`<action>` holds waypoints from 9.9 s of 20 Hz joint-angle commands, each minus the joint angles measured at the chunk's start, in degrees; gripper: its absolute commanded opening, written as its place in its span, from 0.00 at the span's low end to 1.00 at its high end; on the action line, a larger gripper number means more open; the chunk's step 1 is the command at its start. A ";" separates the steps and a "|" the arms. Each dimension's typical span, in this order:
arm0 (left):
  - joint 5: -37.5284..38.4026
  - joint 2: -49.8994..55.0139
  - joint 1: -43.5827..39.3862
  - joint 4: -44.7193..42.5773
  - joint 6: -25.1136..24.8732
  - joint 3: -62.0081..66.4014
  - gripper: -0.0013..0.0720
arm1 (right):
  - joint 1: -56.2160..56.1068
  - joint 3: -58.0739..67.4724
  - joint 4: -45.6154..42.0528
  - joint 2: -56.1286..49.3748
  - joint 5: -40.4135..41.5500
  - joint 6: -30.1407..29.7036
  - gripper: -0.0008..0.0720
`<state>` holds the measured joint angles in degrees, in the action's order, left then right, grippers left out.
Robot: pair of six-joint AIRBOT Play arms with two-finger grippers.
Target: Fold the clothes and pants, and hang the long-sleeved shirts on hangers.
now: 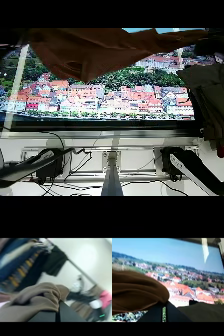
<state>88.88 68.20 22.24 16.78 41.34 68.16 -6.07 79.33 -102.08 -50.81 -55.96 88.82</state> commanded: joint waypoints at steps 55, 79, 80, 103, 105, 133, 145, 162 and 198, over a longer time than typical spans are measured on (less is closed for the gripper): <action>-40.28 5.62 -37.03 -51.80 8.39 -29.22 0.04 | -17.49 -19.12 48.81 -38.95 17.92 21.11 0.06; -40.30 5.60 -37.00 -51.82 8.39 -29.20 0.05 | -17.49 -7.96 38.05 -38.36 12.31 19.12 0.03; -40.30 5.57 -37.00 -51.84 8.39 -29.20 0.05 | -17.49 -6.69 34.45 -37.62 10.14 18.14 0.03; -46.25 5.40 -36.70 -38.56 7.04 -26.05 0.04 | -17.49 -4.87 11.06 -30.08 -6.40 10.45 0.03; -46.23 5.29 -35.74 -38.60 5.79 -23.23 0.04 | -17.49 -4.87 8.83 -29.11 -6.40 10.43 0.03; -57.53 13.03 -65.70 -106.81 52.13 -12.44 0.04 | -17.49 -4.87 8.74 -28.50 -6.01 10.43 0.03; -64.35 -25.70 -35.50 -106.77 52.22 -12.44 0.04 | -17.49 -4.85 -5.64 -17.59 -5.97 10.45 0.03; -70.14 -44.06 0.42 -104.37 53.90 -12.46 0.04 | -17.49 -4.87 -12.20 27.54 4.66 10.84 0.03; -32.11 0.63 -22.82 -59.58 29.16 -29.59 0.75 | 2.93 -6.12 -0.24 -23.12 0.04 12.04 0.03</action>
<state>61.01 68.88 1.87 -60.36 78.41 45.08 -3.22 73.25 -104.14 -73.93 -55.75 101.12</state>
